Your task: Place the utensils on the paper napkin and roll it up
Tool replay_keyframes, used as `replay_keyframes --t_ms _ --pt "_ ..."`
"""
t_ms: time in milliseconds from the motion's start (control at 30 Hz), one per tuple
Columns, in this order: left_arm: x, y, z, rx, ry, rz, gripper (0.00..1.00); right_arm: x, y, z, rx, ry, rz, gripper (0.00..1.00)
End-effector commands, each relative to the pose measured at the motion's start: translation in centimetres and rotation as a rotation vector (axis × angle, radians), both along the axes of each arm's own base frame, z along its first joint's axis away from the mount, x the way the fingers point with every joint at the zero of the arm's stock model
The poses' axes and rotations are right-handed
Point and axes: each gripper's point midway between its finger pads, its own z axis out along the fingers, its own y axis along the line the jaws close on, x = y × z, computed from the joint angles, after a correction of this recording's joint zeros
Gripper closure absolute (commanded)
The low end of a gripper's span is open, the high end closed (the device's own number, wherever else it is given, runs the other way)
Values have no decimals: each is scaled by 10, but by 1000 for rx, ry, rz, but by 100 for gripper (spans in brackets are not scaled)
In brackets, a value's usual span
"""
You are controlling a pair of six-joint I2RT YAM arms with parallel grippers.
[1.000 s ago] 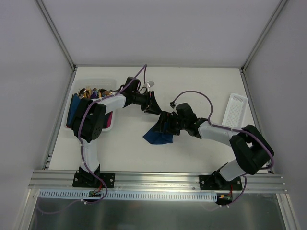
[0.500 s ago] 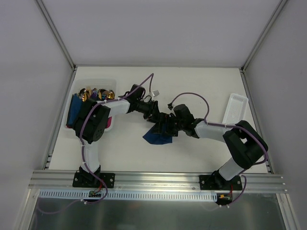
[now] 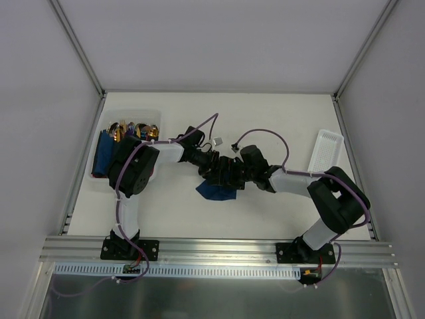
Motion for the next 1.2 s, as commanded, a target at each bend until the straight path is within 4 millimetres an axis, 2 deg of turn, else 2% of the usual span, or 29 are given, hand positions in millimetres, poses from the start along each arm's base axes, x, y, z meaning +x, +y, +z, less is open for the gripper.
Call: replay_keyframes --t_ms 0,100,233,333,367,433,467,533,567,700,833,967,1167 --pt "2 1 -20 50 10 -4 81 2 7 21 65 -51 8 1" --pt "0 6 -37 109 41 6 84 3 9 33 89 -69 8 1" --pt "-2 15 -53 168 41 12 89 6 4 68 140 -136 -13 1" --pt "-2 19 -57 193 18 7 91 14 -10 84 147 -179 -70 2" --pt "-3 20 -58 204 22 4 92 17 -16 93 155 -201 -89 5" --pt "1 23 -59 223 -6 0 94 30 -31 95 132 -209 -150 8" --pt "0 25 -61 240 -7 -3 96 36 -36 98 125 -215 -175 15" --pt "6 26 -58 249 -45 -15 97 46 -47 90 86 -183 -223 25" --pt "7 27 -58 262 -53 -16 97 49 -48 87 77 -171 -230 35" --pt "16 26 -54 274 -96 -25 98 49 -42 67 48 -96 -217 57" --pt "22 28 -56 295 -119 -44 98 47 -38 39 29 -33 -212 67" --pt "25 29 -56 309 -148 -58 98 51 -32 29 34 -17 -200 74" --pt "27 32 -59 332 -179 -85 98 58 -25 24 52 -4 -198 78"
